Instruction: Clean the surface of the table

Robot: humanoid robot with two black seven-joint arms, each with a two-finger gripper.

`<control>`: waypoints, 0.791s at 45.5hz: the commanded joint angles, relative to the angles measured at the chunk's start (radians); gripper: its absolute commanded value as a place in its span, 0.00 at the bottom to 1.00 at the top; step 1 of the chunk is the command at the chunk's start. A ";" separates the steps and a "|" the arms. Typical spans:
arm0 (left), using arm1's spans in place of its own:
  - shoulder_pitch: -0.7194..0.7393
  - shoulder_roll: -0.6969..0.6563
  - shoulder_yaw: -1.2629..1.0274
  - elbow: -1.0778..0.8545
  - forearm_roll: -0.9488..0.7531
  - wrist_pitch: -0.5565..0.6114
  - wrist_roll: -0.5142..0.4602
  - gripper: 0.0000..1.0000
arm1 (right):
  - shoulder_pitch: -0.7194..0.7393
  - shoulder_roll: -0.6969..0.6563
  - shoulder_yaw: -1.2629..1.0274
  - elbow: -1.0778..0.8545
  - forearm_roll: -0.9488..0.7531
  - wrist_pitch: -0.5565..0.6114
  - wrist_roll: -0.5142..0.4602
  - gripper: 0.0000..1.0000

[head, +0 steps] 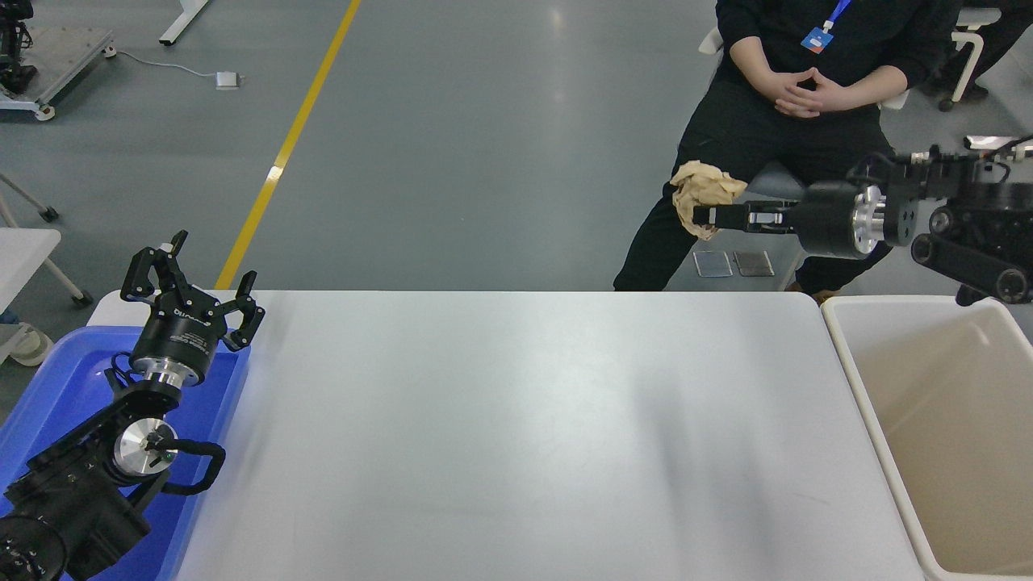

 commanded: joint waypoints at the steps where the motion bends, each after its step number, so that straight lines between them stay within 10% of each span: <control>1: 0.000 0.000 0.000 -0.001 0.000 0.000 0.000 1.00 | 0.002 -0.045 0.032 -0.083 0.014 0.041 -0.001 0.00; 23: 0.000 0.000 0.000 -0.001 0.000 0.000 0.000 1.00 | -0.320 -0.019 0.032 -0.635 0.252 0.090 -0.024 0.00; 36: 0.000 0.000 0.000 0.001 0.000 0.000 0.000 1.00 | -0.426 -0.016 0.036 -0.744 0.378 0.089 -0.197 0.00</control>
